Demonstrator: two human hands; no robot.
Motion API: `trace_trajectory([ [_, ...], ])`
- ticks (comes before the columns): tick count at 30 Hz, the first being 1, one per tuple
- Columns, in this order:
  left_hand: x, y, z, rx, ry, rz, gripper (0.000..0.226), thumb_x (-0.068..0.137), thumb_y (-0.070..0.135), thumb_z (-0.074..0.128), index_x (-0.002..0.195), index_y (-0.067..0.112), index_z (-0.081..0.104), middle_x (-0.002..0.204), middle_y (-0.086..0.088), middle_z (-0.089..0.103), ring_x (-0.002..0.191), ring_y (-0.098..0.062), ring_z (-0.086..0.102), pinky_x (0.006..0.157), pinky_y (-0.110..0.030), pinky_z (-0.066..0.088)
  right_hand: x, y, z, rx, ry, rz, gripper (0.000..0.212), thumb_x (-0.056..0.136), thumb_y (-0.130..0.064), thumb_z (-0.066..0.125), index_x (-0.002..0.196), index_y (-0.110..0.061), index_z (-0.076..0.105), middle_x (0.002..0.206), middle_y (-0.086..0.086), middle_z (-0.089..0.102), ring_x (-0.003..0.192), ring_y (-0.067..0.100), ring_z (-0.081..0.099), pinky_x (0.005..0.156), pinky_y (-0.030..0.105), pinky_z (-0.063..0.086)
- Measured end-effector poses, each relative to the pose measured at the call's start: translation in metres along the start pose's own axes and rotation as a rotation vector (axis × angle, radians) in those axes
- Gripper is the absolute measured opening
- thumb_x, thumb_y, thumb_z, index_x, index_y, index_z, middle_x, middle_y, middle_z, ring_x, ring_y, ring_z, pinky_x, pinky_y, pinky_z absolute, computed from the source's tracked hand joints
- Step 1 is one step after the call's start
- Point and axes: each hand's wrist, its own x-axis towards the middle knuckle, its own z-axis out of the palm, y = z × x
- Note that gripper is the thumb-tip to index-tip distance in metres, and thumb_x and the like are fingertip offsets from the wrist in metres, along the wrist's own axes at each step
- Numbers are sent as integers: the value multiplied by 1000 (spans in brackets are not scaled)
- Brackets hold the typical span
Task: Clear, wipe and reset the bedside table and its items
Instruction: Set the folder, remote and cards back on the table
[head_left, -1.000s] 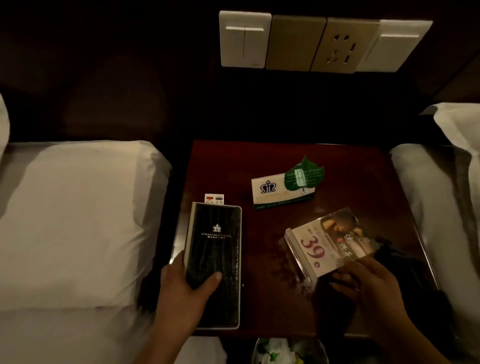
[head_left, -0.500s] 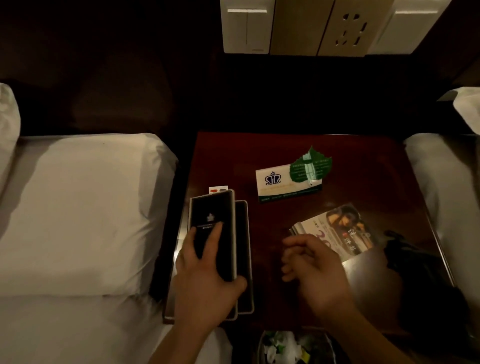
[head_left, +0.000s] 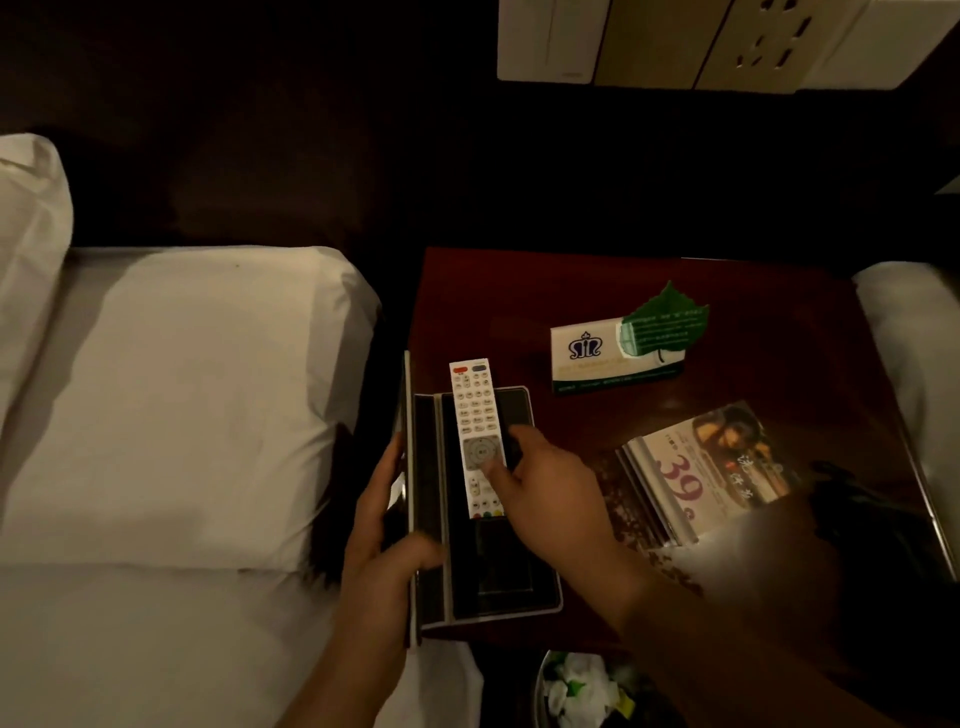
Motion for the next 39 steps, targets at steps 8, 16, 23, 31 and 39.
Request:
trace_trajectory([
  [8,0,-1,8,27,83,-24,95,54,7,60,135,56,51,137,6,57,122,-19,60,95,-56,54,38,-34,14,-302,89,-14,103,78,-72,53,152,-26,-1,142,12,35,119,31,50,77,42,52],
  [16,1,-7,22,293,60,46,96,50,20,66,127,72,42,139,32,29,124,-1,48,86,-27,53,31,-19,8,-306,80,66,64,80,-42,65,127,-16,30,116,11,60,92,36,66,61,34,40],
  [23,0,-11,27,472,62,64,99,47,35,67,128,79,29,147,29,19,127,5,39,86,-12,48,27,-15,2,-274,57,112,39,83,-33,60,104,-20,31,91,8,65,74,30,63,52,29,34],
  [31,0,-8,36,547,93,87,98,44,46,66,128,80,27,143,35,18,135,-11,37,104,-43,48,17,-11,0,-219,62,96,42,89,-38,54,118,-17,33,93,9,67,80,32,67,55,31,36],
  [39,-7,-13,50,827,83,82,96,53,71,61,140,67,22,156,20,2,146,-19,17,118,-52,28,-2,21,-14,0,155,93,22,98,-44,40,103,-24,48,76,-4,59,74,22,65,60,33,49],
])
